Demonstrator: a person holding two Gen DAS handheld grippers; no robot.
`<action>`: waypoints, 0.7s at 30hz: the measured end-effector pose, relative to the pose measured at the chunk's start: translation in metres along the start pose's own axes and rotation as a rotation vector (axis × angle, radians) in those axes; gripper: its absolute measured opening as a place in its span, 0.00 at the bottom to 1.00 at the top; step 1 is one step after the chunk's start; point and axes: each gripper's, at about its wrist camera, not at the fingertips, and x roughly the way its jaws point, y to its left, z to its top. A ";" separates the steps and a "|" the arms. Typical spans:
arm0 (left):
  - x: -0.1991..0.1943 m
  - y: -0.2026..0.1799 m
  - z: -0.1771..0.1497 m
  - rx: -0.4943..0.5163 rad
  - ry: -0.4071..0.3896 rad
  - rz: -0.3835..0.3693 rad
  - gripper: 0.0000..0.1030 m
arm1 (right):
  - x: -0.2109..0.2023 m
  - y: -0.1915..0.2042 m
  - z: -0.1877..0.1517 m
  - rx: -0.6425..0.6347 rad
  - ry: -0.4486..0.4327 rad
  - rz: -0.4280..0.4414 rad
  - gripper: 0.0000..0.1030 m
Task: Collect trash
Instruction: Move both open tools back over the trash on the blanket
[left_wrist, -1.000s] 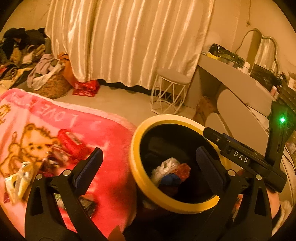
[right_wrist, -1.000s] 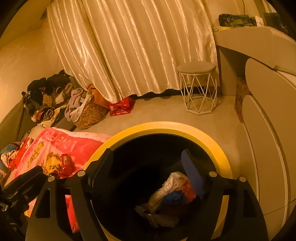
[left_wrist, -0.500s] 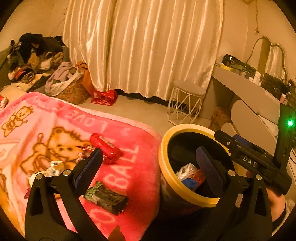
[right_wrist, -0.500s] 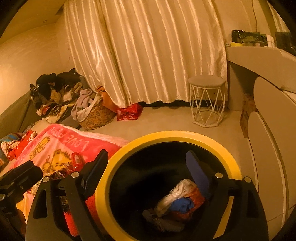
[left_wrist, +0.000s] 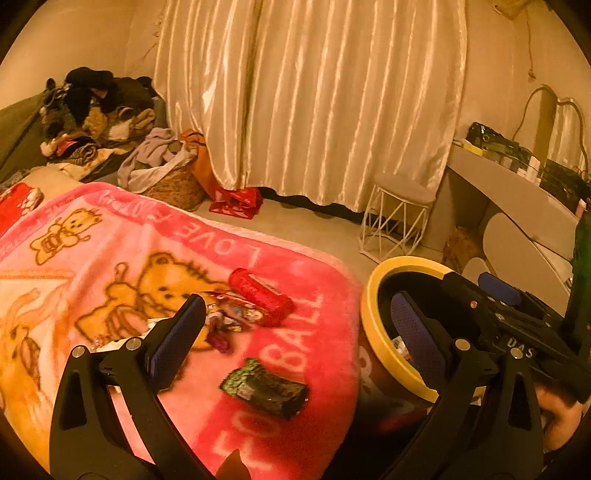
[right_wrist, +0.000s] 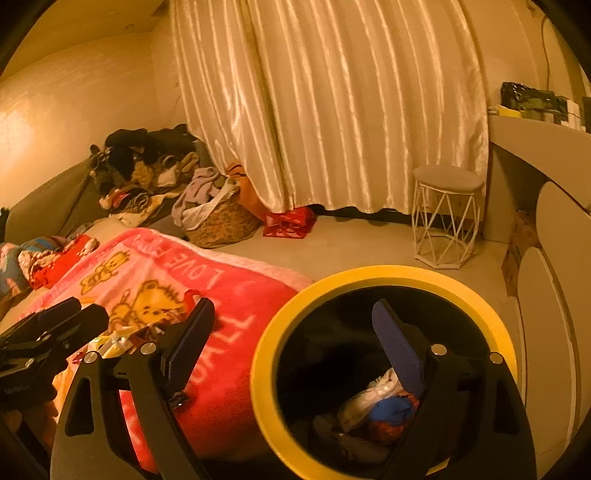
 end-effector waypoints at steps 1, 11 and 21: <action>-0.001 0.004 0.000 -0.006 -0.001 0.005 0.90 | 0.000 0.004 0.000 -0.008 0.001 0.005 0.82; -0.009 0.041 -0.003 -0.061 -0.009 0.054 0.90 | 0.003 0.032 -0.007 -0.069 0.019 0.054 0.82; -0.014 0.082 -0.008 -0.105 -0.002 0.109 0.90 | 0.014 0.061 -0.014 -0.129 0.061 0.117 0.82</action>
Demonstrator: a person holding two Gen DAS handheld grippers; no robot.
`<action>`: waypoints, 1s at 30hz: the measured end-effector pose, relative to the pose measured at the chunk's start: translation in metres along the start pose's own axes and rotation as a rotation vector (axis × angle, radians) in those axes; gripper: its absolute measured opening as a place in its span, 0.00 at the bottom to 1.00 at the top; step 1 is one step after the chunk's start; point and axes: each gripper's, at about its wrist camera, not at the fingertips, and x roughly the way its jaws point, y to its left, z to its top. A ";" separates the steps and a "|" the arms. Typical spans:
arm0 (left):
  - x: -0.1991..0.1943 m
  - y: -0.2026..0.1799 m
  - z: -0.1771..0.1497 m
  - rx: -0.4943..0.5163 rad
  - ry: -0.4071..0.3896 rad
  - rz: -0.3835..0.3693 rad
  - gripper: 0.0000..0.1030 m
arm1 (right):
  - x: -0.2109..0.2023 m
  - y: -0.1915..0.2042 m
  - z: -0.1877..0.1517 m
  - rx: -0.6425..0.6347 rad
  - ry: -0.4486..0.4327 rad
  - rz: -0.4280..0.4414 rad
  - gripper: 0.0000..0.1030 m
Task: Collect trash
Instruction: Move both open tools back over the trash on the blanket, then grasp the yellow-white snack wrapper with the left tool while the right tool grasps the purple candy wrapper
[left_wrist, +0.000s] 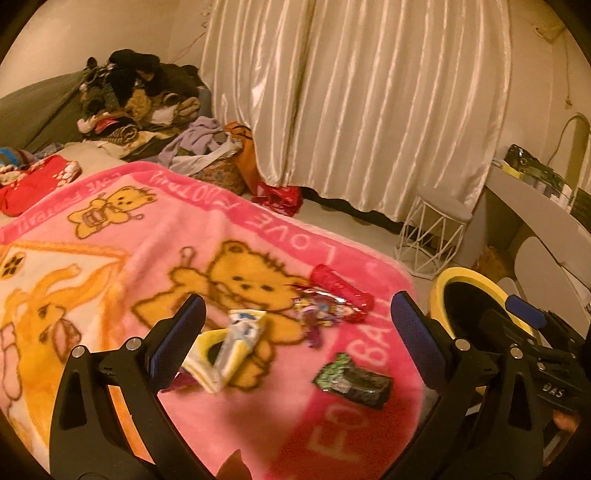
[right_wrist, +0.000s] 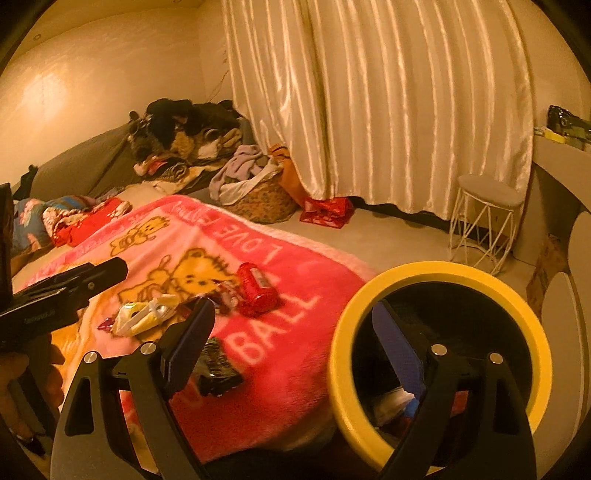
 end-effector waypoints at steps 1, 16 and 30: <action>0.001 0.006 0.000 -0.004 0.005 0.008 0.90 | 0.001 0.004 0.000 -0.005 0.005 0.007 0.82; 0.022 0.067 -0.010 0.005 0.121 0.046 0.72 | 0.046 0.055 0.000 -0.069 0.154 0.151 0.71; 0.060 0.095 -0.009 0.081 0.310 -0.112 0.32 | 0.118 0.098 0.003 -0.134 0.332 0.181 0.47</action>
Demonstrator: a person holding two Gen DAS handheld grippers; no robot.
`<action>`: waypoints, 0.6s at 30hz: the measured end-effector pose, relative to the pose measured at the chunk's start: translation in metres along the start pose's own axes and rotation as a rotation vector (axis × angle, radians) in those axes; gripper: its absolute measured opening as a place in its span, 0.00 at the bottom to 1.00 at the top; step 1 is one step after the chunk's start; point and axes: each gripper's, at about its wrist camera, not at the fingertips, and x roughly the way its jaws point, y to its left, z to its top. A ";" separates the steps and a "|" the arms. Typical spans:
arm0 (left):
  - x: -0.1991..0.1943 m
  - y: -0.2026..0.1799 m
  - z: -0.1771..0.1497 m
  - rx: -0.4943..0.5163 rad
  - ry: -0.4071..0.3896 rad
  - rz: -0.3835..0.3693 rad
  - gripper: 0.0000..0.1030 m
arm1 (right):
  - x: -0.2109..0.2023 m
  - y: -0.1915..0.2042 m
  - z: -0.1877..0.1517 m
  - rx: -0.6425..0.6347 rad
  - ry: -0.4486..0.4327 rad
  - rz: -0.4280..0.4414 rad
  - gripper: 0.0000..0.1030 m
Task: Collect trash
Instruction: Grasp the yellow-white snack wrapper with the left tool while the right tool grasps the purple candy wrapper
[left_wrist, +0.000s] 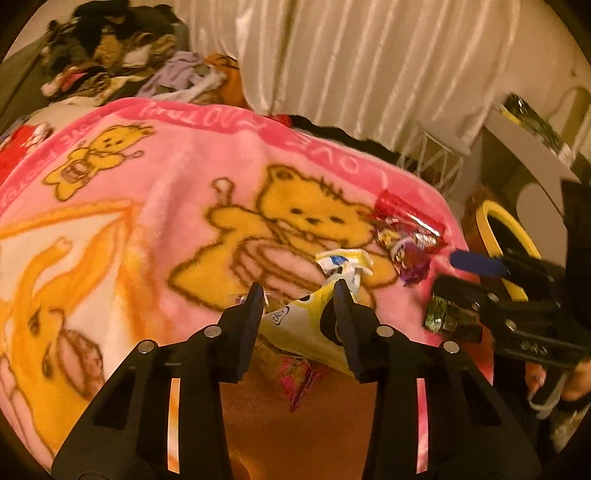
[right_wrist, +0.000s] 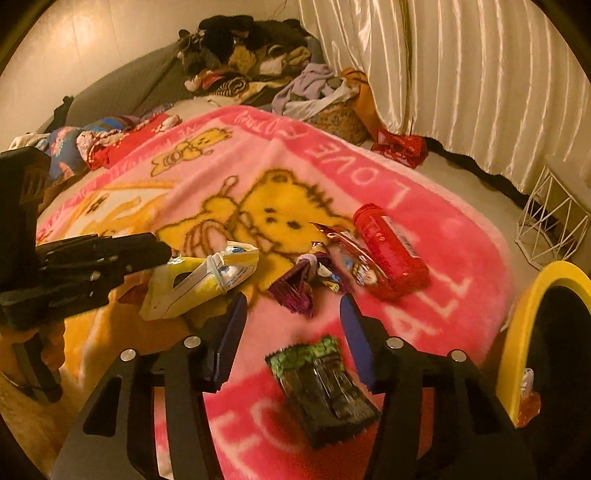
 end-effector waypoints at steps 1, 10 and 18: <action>0.003 -0.001 0.001 0.017 0.011 -0.008 0.32 | 0.005 0.001 0.002 0.001 0.007 0.005 0.45; 0.028 -0.012 0.004 0.095 0.096 -0.036 0.32 | 0.013 -0.008 0.001 0.049 -0.001 0.021 0.13; 0.038 -0.036 0.002 0.182 0.138 0.000 0.32 | -0.014 -0.022 -0.002 0.107 -0.082 0.046 0.10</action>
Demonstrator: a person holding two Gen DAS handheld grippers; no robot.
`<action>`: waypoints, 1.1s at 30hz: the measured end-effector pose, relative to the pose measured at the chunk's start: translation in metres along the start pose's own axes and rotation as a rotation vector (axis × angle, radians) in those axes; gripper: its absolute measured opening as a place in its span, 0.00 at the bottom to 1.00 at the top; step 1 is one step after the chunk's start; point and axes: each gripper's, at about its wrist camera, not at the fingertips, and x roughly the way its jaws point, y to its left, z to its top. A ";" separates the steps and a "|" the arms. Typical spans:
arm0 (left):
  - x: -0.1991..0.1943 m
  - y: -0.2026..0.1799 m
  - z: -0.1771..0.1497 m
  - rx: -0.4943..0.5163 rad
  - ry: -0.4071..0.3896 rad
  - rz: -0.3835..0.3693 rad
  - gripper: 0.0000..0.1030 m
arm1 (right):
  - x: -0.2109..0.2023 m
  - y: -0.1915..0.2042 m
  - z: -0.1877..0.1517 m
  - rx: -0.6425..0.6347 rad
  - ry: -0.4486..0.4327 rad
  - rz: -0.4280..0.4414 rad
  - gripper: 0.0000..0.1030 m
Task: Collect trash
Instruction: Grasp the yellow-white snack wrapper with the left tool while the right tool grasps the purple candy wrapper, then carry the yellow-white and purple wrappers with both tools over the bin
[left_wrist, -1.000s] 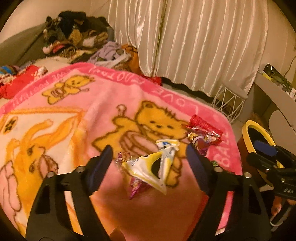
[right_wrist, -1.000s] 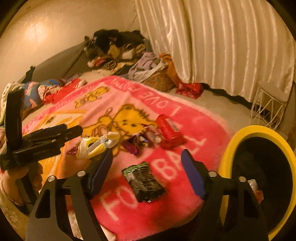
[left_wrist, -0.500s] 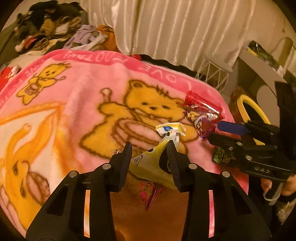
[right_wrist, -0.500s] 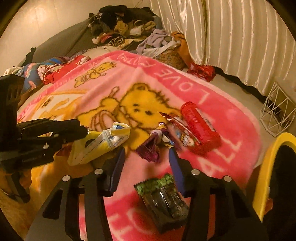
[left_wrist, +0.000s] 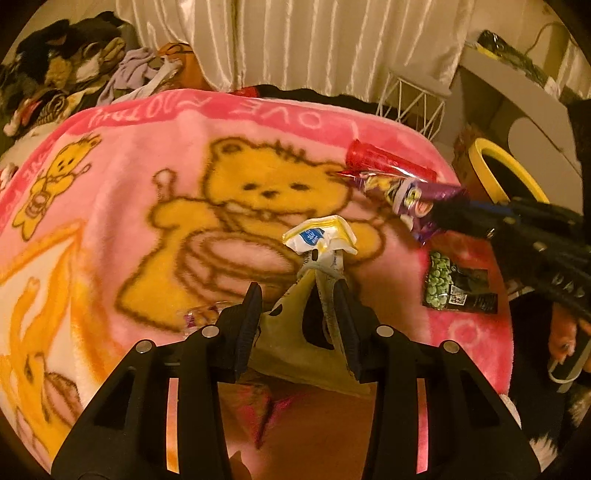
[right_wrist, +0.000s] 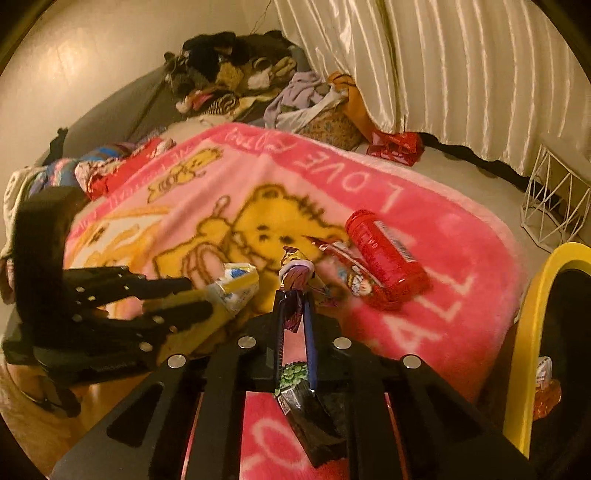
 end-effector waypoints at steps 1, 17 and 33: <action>0.002 -0.002 0.001 0.000 0.008 -0.002 0.32 | -0.003 -0.001 0.000 0.005 -0.006 0.002 0.09; 0.023 -0.026 0.020 -0.029 0.094 -0.026 0.28 | -0.047 -0.035 -0.012 0.090 -0.068 -0.006 0.09; -0.015 -0.033 0.014 -0.175 -0.063 -0.081 0.06 | -0.074 -0.051 -0.018 0.117 -0.111 -0.004 0.09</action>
